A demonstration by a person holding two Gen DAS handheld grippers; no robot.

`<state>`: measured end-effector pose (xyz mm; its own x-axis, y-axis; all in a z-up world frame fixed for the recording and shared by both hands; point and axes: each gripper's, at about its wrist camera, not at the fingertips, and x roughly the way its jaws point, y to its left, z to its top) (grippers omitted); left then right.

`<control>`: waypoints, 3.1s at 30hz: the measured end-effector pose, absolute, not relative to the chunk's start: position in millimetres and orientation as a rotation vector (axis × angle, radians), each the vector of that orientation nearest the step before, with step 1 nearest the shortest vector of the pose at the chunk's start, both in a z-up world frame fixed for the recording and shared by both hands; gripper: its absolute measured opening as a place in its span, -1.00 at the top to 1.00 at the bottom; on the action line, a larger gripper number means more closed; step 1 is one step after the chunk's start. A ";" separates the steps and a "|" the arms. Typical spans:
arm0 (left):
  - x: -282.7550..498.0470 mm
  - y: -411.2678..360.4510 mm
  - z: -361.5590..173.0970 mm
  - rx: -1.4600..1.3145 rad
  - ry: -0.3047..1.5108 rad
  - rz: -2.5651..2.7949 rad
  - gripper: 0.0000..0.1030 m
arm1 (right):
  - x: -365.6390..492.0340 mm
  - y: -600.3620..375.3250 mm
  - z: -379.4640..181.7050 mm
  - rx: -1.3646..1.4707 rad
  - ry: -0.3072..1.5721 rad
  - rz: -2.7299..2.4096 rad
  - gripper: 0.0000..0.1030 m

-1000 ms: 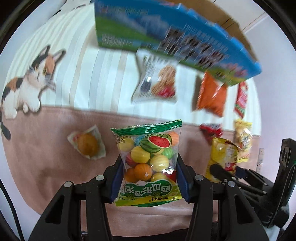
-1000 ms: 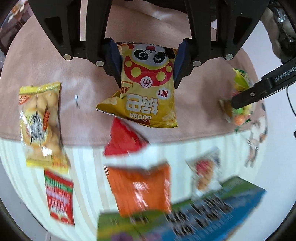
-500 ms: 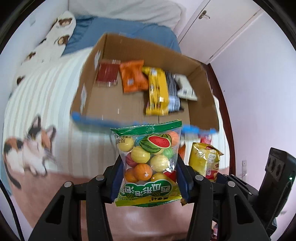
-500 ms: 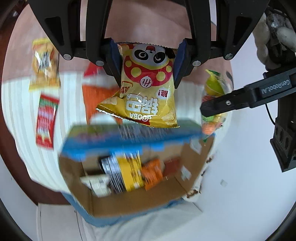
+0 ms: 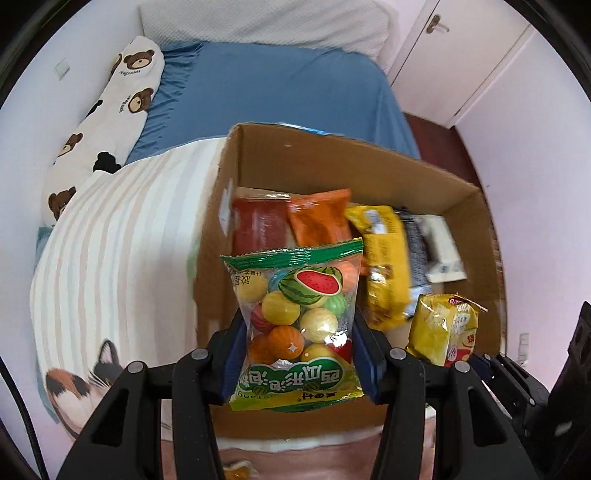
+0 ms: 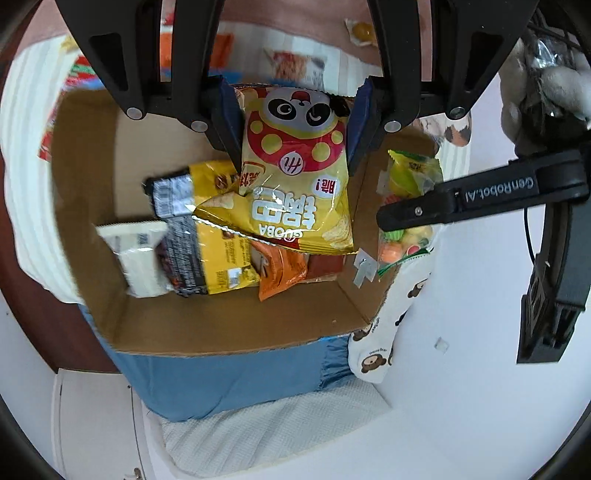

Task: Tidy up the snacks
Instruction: 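Carry both bags into the box and open both tools, then move both tools back to the snacks on the bed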

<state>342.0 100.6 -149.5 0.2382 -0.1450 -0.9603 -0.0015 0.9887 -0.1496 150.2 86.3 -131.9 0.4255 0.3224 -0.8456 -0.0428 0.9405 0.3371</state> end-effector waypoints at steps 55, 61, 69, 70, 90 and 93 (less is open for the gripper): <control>186.8 47.0 -51.3 -0.005 1.015 -0.115 -0.03 | 30.3 45.6 -38.2 0.148 0.957 0.036 -0.69; 168.9 47.5 -46.1 -0.041 1.005 -0.112 -0.03 | 8.6 45.6 -32.2 0.168 0.953 0.049 -0.69; 149.5 62.5 -98.6 -0.044 1.107 -0.025 -0.03 | -7.5 8.2 -91.5 0.292 1.100 0.005 -0.83; 148.6 66.7 -111.1 -0.049 1.137 -0.013 -0.03 | -5.6 4.3 -104.0 0.307 1.128 0.003 -0.83; 187.1 90.3 -238.8 -0.173 1.431 0.055 -0.03 | 32.1 -41.2 -301.5 0.992 1.349 -0.206 -0.71; 196.9 77.3 -245.9 -0.173 1.451 0.016 -0.03 | 38.6 -25.3 -288.0 0.734 1.407 -0.119 -0.48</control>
